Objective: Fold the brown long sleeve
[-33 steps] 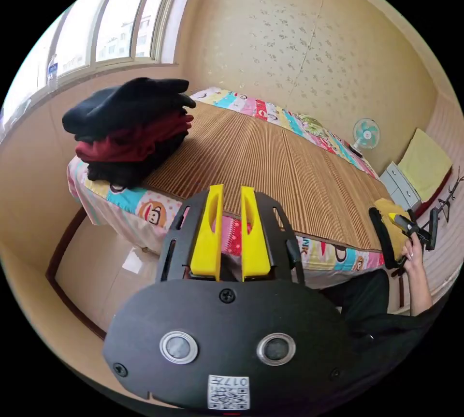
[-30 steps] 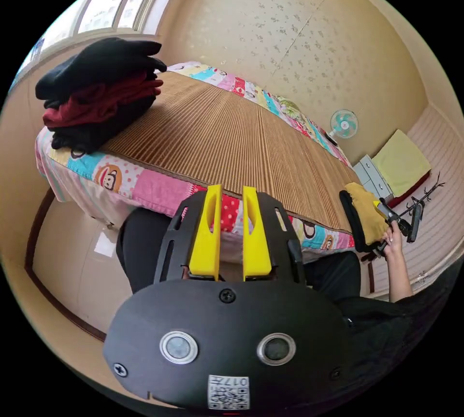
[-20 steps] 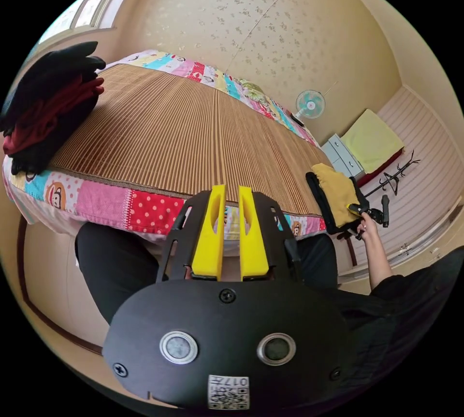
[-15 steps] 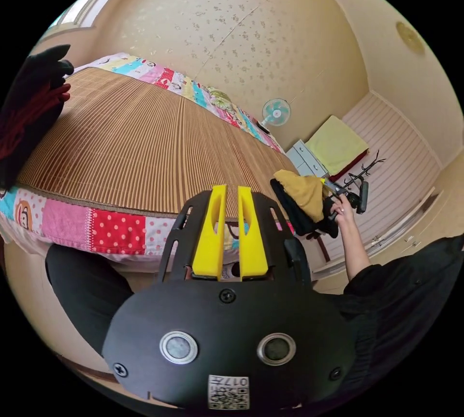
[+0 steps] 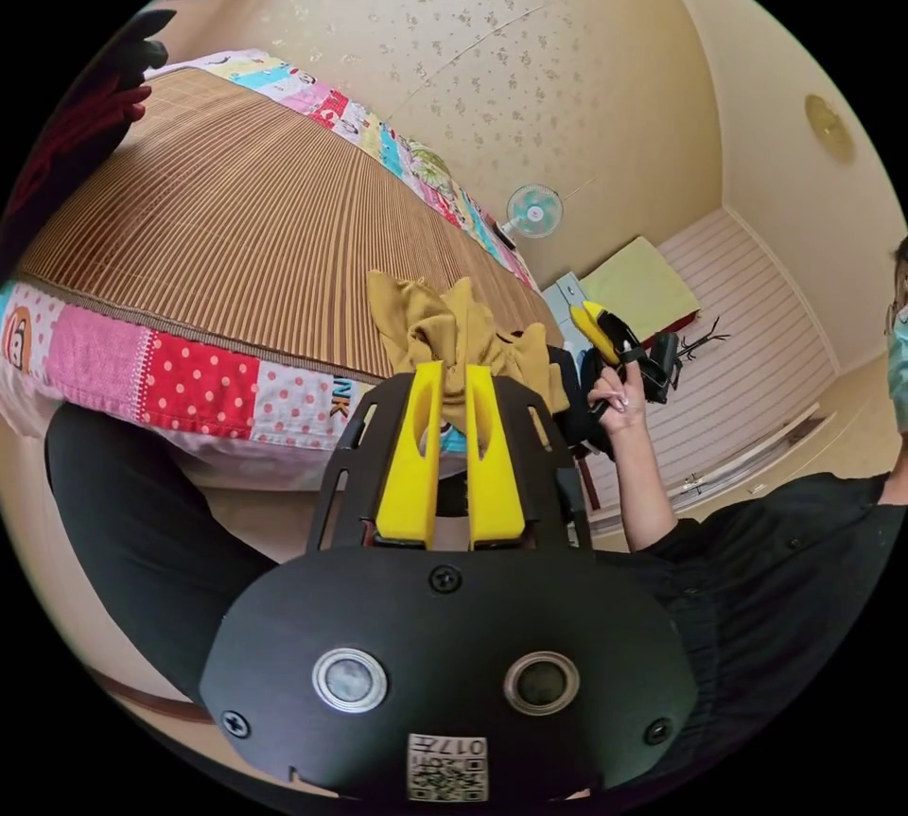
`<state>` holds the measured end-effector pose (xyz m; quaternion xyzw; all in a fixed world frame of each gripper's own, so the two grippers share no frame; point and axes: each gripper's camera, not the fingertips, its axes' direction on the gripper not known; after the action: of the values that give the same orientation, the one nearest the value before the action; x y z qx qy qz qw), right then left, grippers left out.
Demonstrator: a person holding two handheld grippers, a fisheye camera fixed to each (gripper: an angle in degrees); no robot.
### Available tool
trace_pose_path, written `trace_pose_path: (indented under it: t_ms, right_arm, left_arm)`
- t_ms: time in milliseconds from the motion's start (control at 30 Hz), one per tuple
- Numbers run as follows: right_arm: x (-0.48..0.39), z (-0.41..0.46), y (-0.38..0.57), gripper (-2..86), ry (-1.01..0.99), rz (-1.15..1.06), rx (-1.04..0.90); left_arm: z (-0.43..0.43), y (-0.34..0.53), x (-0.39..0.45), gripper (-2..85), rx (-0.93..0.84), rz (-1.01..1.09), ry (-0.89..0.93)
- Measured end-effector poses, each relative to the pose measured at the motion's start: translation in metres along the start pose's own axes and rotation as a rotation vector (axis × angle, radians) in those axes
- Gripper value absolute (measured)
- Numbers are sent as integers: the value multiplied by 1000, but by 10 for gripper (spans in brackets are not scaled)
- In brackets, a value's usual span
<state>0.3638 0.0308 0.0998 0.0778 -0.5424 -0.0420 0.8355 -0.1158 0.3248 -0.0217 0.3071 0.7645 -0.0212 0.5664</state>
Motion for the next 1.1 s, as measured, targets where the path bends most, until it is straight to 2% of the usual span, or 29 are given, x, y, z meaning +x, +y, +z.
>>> trace_pose_path:
  t_ms: [67, 200, 267, 400, 467, 533, 600, 667, 700, 767, 867, 933, 1033, 1100]
  right_arm:
    - [31, 26, -4, 114, 71, 74, -101]
    - [74, 122, 11, 107, 184, 125, -478]
    - [59, 128, 20, 68, 246, 56, -420]
    - [-5, 88, 25, 39, 43, -208, -276]
    - [-26, 85, 35, 33, -89, -363, -358]
    - [-36, 107, 53, 26, -291, -497, -669]
    - [-30, 113, 61, 30, -291, -511, -740]
    - [-16, 95, 50, 39, -265, -455, -629]
    - [-3, 74, 34, 47, -272, -414, -510]
    - [24, 46, 5, 61, -199, -326, -348]
    - [79, 27, -51, 83, 115, -186, -258]
    - [131, 47, -89, 104, 475, -21, -352]
    - [188, 99, -103, 121, 624, 58, -590]
    - [215, 129, -92, 112, 615, 104, -743]
  left_arm:
    - [2, -2, -6, 49, -17, -1, -13]
    - [15, -11, -19, 63, -55, -34, 25]
    - [23, -15, -21, 73, -77, -43, 42]
    - [30, -20, -20, 79, -91, -38, 58]
    - [32, -21, -23, 80, -96, -39, 45]
    - [40, -23, -32, 80, -121, -64, 42]
    - [45, -26, -40, 81, -137, -92, 64]
    - [48, -30, -43, 81, -143, -109, 79]
    - [48, -32, -43, 81, -144, -112, 72]
    - [47, -33, -39, 81, -137, -101, 55]
    - [50, -30, -37, 82, -143, -97, 45]
    - [53, -26, -38, 82, -153, -113, 58]
    - [53, -20, -38, 82, -149, -125, 59]
    - [50, -16, -37, 82, -138, -134, 53]
